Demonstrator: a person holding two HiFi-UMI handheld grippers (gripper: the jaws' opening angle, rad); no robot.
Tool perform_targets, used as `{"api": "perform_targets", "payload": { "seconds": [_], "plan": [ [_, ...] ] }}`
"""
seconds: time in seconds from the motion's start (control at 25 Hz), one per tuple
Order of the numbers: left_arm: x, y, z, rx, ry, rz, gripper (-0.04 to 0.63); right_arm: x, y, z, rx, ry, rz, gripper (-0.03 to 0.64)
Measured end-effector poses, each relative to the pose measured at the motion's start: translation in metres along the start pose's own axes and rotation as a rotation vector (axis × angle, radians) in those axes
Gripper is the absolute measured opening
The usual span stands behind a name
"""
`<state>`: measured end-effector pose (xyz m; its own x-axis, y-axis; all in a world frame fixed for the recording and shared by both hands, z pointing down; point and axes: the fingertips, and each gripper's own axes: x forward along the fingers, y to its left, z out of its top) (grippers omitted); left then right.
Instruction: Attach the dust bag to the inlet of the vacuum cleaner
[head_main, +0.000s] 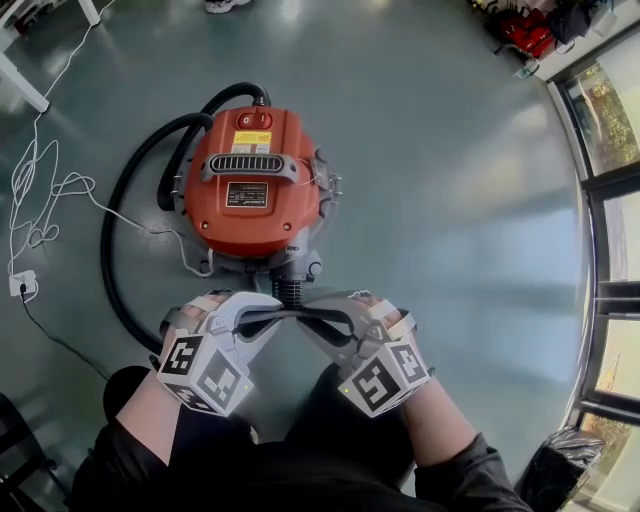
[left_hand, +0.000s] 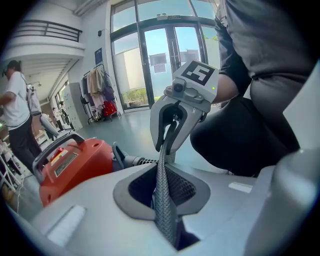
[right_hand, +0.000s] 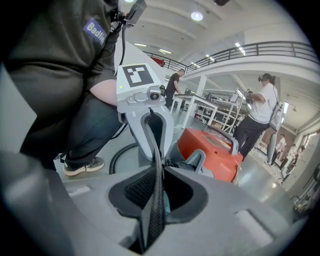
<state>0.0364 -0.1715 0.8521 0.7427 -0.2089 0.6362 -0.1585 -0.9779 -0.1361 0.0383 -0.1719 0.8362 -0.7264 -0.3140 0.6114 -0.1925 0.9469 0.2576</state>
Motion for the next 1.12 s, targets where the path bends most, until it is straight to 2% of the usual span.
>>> {"api": "perform_targets", "payload": {
  "seconds": [0.12, 0.4, 0.64, 0.84, 1.12],
  "plan": [
    [0.000, 0.002, -0.002, -0.009, -0.006, 0.002, 0.058, 0.003, -0.001, 0.000, -0.013, 0.011, 0.002, 0.042],
    [0.006, 0.001, -0.002, 0.037, 0.014, 0.023, 0.060, 0.003, 0.000, -0.007, -0.015, 0.027, -0.042, 0.043],
    [-0.003, 0.001, -0.007, 0.023, 0.020, 0.016, 0.056, 0.007, 0.001, 0.000, -0.040, 0.022, -0.016, 0.044],
    [-0.008, 0.003, -0.009, 0.038, 0.038, 0.028, 0.063, 0.007, 0.000, -0.001, -0.029, 0.019, -0.020, 0.044],
    [0.002, 0.007, -0.007, 0.060, 0.057, 0.005, 0.064, 0.005, -0.004, -0.010, 0.004, 0.021, -0.023, 0.043]
  ]
}}
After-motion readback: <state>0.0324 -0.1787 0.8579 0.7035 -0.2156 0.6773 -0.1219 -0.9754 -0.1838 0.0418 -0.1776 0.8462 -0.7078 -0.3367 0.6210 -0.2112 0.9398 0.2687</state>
